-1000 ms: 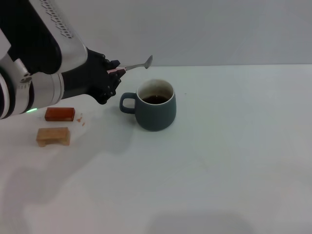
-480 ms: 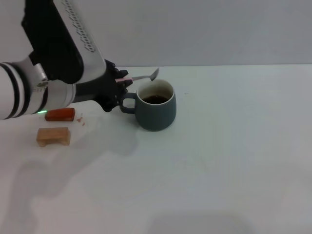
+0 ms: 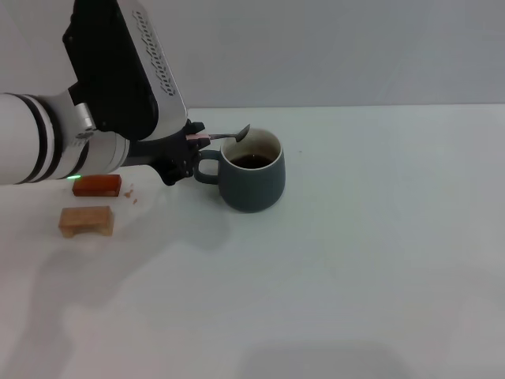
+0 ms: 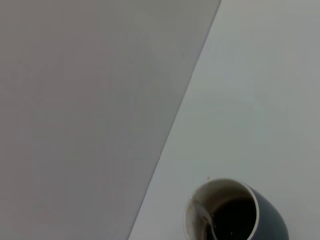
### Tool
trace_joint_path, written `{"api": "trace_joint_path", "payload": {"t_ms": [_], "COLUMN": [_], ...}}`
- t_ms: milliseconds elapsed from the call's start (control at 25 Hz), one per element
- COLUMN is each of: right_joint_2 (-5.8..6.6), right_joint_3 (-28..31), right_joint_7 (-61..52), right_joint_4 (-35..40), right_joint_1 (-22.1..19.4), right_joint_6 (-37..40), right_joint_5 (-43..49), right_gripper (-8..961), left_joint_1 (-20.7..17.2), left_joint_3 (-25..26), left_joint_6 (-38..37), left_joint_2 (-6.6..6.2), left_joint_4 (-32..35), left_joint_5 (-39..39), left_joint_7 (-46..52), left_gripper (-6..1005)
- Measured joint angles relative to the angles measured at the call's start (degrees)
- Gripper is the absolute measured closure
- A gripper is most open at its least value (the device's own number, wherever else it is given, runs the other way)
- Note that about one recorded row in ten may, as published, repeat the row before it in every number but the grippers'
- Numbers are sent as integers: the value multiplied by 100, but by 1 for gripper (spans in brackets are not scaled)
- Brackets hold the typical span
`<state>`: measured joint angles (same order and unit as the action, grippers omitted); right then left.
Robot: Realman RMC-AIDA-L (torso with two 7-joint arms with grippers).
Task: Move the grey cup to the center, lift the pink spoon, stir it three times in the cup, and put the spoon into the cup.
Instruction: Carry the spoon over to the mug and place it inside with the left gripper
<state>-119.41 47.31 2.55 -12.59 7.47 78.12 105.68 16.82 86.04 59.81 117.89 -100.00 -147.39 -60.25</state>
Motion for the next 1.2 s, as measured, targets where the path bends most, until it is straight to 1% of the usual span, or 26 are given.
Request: {"api": "trace_joint_path", "payload": {"t_ms": [400,600,760,880,1200], "right_joint_2": [1,4,6,6,6], "right_joint_3": [-3,-12,-13,-26,-37], "right_joint_7": [0,0,0,0,0], "right_joint_4": [-28,-41,-43,-43,-42], "right_joint_1": [12,17,11,4,0], "right_joint_6": [2,2,6,14,19], "right_joint_5": [-5,-5,-5,-5,-4], "right_gripper": [955,955,954,954,955], "left_joint_1": [195,358,481,538,613], "left_joint_3": [-18,-20,-88,-193,-306], "left_joint_6": [211,255,272,271,279], "left_joint_2": [-3,4,5,11,29], "left_joint_4": [11,169,322,385,405], "left_joint_5": [-142,-142,-159,-345,-542], "left_joint_7": [-171,-193,-207,-207,-165], "left_gripper": [865,865,865,865,865]}}
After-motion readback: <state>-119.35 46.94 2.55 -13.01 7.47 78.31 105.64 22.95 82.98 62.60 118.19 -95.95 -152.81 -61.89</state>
